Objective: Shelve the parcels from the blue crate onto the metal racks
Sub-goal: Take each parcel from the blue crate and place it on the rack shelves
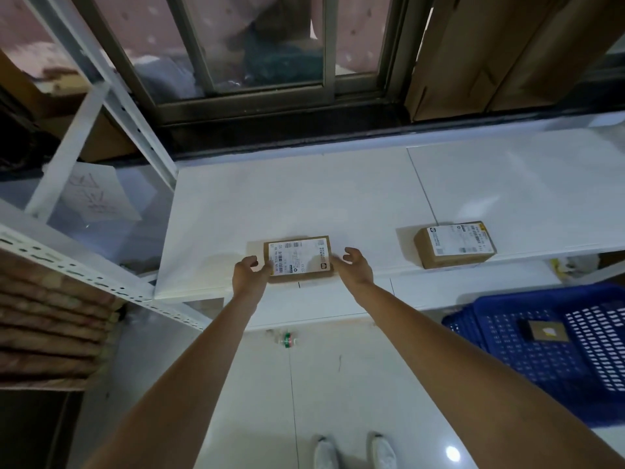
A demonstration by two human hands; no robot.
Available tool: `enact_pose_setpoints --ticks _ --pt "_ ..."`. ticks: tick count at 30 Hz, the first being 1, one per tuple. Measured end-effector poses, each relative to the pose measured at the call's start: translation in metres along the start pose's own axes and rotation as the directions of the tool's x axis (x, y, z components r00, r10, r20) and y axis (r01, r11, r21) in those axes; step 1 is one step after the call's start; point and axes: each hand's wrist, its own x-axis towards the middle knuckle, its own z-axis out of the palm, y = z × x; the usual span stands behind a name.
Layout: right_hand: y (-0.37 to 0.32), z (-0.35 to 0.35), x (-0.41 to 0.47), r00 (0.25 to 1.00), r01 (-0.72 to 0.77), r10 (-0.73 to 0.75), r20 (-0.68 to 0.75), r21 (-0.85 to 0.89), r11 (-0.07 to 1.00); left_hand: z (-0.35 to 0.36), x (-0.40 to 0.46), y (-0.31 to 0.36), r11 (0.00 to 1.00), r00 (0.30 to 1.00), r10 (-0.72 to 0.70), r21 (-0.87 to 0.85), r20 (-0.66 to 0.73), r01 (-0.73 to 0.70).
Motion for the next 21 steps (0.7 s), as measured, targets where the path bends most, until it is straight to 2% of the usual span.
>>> enact_pose_setpoints --ticks 4,8,15,21 --pt "-0.005 -0.031 -0.016 0.999 0.021 -0.020 -0.035 0.029 0.999 -0.009 -0.011 0.029 0.992 0.992 0.111 0.068 -0.060 -0.107" --pt "-0.006 -0.072 -0.037 0.996 0.057 -0.055 -0.070 0.026 0.998 0.003 -0.030 0.062 0.972 0.975 0.218 0.104 -0.051 -0.212" --pt "0.003 -0.172 -0.074 0.977 0.129 -0.122 -0.177 0.029 0.991 0.078 -0.111 0.124 0.939 0.935 0.318 0.085 0.156 -0.333" --pt "0.035 -0.288 -0.110 0.955 0.183 -0.158 -0.251 0.080 0.980 0.164 -0.204 0.163 0.892 0.855 0.390 0.088 0.341 -0.443"
